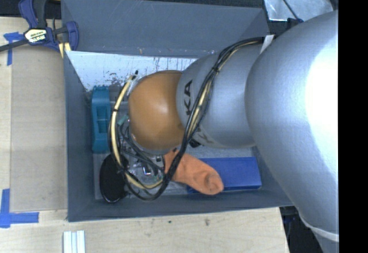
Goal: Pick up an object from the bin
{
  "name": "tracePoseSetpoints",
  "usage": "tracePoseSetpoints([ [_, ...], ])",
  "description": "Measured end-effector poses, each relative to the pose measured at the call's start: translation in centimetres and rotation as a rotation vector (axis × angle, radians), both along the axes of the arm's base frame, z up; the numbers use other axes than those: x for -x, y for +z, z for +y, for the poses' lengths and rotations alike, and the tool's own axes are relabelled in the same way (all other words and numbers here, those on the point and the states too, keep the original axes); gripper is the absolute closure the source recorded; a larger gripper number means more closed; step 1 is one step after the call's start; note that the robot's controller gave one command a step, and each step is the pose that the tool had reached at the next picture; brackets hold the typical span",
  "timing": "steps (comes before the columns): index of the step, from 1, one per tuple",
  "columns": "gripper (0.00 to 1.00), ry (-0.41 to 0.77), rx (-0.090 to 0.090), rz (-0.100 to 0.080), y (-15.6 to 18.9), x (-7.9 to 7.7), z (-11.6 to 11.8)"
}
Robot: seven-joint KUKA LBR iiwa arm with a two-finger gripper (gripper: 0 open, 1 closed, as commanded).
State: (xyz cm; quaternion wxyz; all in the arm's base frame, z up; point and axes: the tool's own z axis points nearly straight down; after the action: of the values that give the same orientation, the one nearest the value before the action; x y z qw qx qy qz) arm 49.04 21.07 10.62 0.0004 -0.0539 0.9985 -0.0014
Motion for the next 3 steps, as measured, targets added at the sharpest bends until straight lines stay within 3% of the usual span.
tracePoseSetpoints([
  [1,1.0,0.234,0.0,0.011,-2.7,-4.2,1.0],
  [2,1.0,0.233,0.0,0.011,-2.7,-4.2,1.0],
  [3,1.0,0.251,0.027,0.044,-2.6,-5.6,2.0],
])
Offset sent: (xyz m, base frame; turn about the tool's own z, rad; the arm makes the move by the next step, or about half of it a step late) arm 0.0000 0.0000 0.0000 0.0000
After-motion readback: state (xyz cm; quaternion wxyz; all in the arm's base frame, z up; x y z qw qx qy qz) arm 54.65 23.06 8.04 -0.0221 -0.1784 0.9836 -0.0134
